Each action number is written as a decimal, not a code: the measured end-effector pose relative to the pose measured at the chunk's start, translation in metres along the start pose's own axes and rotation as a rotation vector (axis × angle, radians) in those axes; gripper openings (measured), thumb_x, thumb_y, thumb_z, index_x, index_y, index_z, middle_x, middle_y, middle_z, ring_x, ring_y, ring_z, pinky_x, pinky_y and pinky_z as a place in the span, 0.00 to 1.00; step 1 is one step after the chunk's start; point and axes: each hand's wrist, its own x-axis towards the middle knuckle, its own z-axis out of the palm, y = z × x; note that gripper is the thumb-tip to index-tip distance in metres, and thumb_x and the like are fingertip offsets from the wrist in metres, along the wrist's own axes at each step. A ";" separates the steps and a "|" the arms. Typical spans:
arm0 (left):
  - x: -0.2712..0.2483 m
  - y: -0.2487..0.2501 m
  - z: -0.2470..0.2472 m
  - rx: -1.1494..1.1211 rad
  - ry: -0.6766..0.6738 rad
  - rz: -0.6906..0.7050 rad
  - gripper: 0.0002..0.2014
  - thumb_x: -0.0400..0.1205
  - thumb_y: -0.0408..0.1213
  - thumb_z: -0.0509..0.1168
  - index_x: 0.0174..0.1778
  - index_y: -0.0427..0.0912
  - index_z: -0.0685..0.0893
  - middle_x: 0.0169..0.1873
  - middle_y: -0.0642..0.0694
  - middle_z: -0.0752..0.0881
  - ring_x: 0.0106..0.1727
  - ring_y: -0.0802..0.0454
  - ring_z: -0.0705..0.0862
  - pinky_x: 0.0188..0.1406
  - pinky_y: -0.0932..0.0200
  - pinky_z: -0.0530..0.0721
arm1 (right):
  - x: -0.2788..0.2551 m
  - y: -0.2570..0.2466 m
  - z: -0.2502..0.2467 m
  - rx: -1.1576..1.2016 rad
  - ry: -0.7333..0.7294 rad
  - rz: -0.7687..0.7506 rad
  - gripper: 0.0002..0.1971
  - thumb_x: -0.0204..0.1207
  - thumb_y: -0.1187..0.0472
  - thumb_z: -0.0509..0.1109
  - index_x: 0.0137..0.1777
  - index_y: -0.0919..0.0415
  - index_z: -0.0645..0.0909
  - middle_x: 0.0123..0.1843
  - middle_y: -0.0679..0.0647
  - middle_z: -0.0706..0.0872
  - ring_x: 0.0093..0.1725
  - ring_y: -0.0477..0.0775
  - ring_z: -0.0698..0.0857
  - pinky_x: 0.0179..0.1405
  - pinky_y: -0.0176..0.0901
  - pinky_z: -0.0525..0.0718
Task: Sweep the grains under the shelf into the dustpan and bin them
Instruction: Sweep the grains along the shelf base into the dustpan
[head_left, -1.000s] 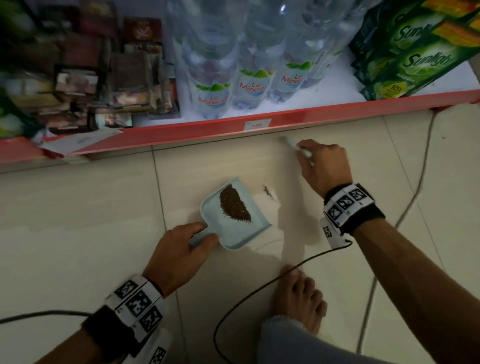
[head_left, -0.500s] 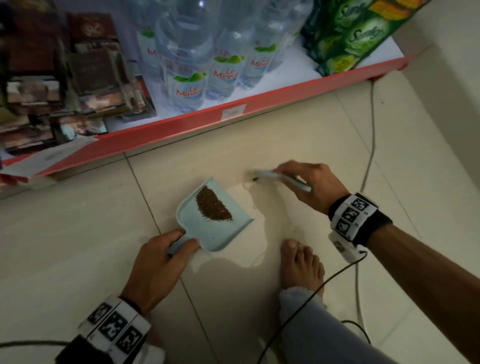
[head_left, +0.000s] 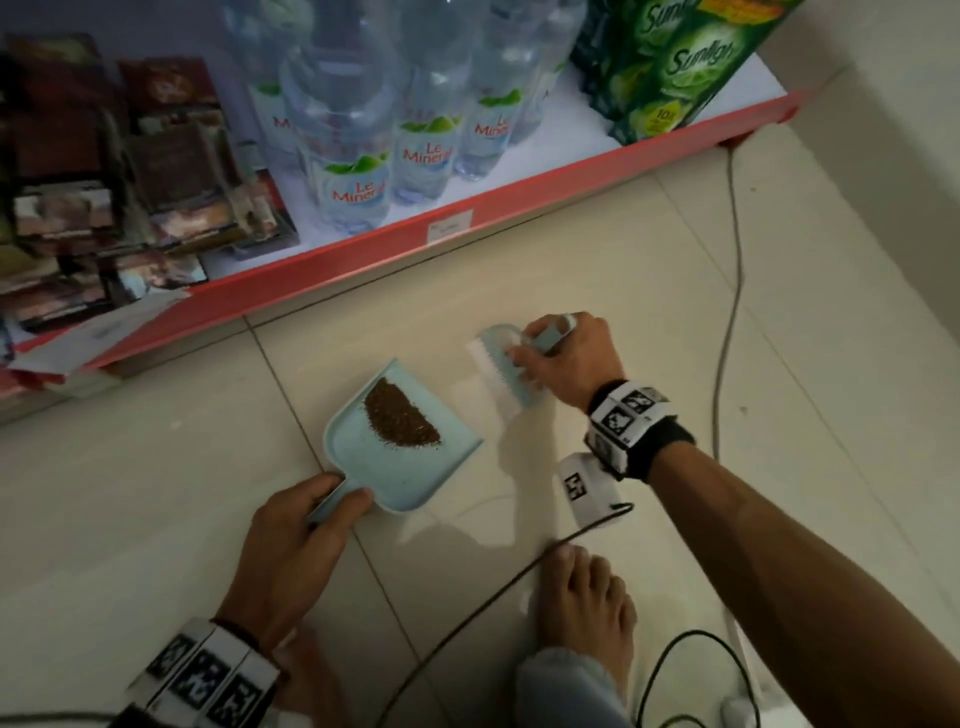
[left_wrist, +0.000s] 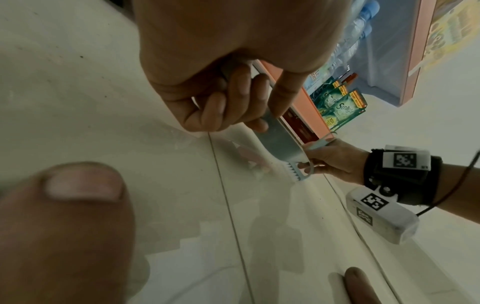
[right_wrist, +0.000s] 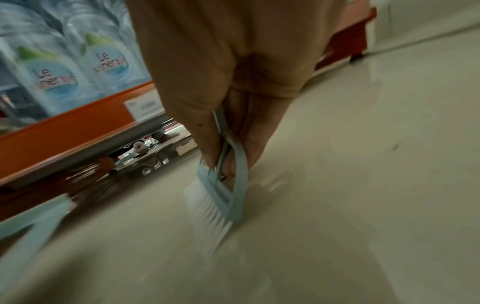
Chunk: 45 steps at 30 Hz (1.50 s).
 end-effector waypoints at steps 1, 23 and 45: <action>0.001 0.001 0.002 0.005 0.013 -0.001 0.12 0.82 0.40 0.70 0.31 0.54 0.86 0.22 0.59 0.82 0.26 0.64 0.77 0.27 0.73 0.73 | 0.005 0.005 -0.009 0.000 0.030 0.017 0.11 0.71 0.59 0.81 0.48 0.66 0.90 0.40 0.62 0.92 0.39 0.61 0.92 0.45 0.55 0.92; 0.011 0.023 0.044 0.084 0.081 -0.003 0.12 0.83 0.40 0.70 0.35 0.40 0.87 0.19 0.58 0.77 0.24 0.62 0.73 0.29 0.60 0.71 | 0.024 0.025 -0.041 -0.435 -0.364 -0.815 0.16 0.73 0.70 0.76 0.60 0.60 0.89 0.63 0.59 0.89 0.62 0.59 0.89 0.66 0.55 0.85; 0.029 0.018 0.064 0.194 0.036 -0.086 0.16 0.79 0.48 0.71 0.35 0.38 0.87 0.23 0.52 0.81 0.28 0.54 0.78 0.33 0.57 0.74 | -0.038 0.043 -0.026 -0.147 0.215 -0.502 0.08 0.79 0.63 0.73 0.55 0.59 0.91 0.38 0.58 0.93 0.27 0.59 0.87 0.29 0.48 0.86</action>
